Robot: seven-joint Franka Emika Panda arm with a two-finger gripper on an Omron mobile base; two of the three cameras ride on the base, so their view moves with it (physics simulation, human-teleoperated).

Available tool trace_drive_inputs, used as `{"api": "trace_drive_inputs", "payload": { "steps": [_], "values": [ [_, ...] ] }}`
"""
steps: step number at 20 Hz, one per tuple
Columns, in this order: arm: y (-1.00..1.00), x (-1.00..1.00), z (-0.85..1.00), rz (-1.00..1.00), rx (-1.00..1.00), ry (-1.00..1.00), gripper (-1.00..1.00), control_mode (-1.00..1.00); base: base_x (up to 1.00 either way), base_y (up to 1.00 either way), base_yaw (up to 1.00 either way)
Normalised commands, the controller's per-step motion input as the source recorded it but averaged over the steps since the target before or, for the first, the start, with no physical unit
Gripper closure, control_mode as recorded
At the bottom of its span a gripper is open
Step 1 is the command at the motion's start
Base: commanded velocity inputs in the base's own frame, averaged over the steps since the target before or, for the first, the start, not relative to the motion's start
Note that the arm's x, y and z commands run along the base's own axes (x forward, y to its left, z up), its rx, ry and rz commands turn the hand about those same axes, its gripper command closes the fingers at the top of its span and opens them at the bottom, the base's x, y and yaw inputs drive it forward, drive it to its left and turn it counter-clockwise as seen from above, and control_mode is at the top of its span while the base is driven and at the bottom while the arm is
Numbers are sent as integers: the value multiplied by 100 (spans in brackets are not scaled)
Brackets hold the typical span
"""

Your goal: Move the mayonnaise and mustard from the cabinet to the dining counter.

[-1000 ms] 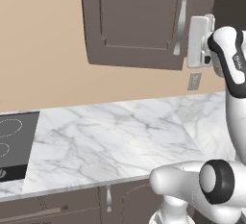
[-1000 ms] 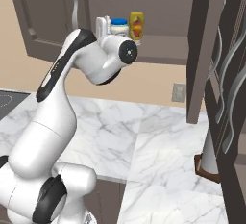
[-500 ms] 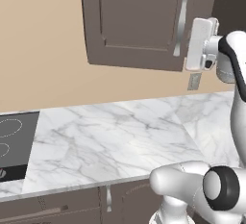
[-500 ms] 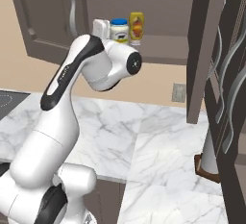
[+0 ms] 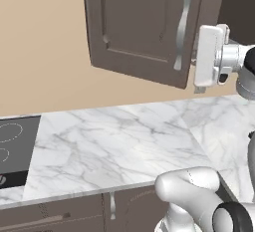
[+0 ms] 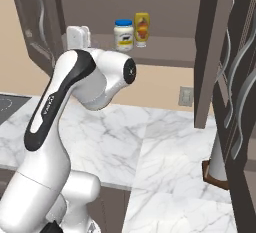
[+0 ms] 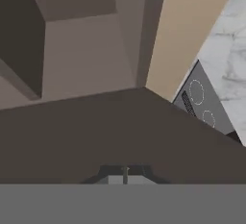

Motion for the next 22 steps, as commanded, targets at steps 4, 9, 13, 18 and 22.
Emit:
{"api": "trace_drive_inputs", "payload": {
  "steps": [4,9,13,18,22],
  "values": [
    [100,-100,14,20,-1,-2,100,-100,0,0,0],
    [100,-91,1,15,-5,-4,100,-100,0,0,0],
    [93,-25,0,6,0,0,100,-100,0,0,0],
    [92,-12,0,3,0,-1,100,-100,0,0,0],
    [43,13,-5,-1,0,0,100,-100,0,0,0]
  ]
}}
